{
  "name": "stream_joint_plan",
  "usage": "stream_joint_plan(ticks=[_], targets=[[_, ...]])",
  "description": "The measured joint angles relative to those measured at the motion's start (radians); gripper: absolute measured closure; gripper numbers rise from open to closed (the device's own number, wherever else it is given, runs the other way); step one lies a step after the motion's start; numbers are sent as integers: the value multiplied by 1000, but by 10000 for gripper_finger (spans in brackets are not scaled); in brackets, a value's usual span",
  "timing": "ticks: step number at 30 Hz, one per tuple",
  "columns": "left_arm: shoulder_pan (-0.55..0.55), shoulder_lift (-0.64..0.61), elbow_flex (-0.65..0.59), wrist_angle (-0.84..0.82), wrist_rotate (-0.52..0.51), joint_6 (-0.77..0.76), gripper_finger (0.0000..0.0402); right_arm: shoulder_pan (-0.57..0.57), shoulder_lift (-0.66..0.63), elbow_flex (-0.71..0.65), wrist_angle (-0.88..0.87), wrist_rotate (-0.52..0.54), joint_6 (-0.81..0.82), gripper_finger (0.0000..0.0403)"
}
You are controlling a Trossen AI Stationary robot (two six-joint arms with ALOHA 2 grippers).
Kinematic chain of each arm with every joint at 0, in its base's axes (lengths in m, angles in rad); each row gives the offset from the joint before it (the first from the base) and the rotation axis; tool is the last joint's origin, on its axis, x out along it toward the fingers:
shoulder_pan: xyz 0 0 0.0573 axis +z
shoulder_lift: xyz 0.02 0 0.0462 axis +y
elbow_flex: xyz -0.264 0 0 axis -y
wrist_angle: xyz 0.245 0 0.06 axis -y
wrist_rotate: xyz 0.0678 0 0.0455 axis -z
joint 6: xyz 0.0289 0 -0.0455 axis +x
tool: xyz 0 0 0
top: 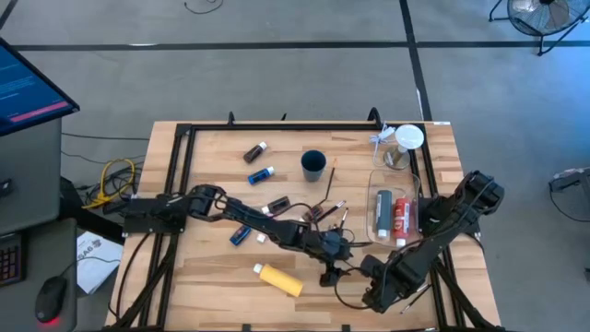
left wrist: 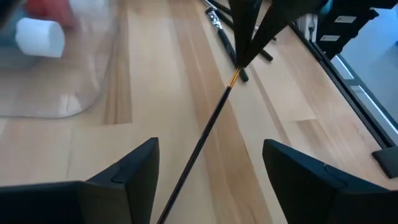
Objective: Pick & Place Paint Supplies
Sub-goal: Put the paint brush into the blue cup
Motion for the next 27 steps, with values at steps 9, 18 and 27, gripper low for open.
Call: stream_joint_plan(ticks=[9,18,27], targets=[[7,31,-1,-23,-10,39,168,-11,-65,1,-26,41,22,403],[18,35,-1,-32,-23,21,213,-22,-80,1,-29,55,33,403],[35,45,0,-83,114,-103,390,-35,-79,0,-39,57,22,403]])
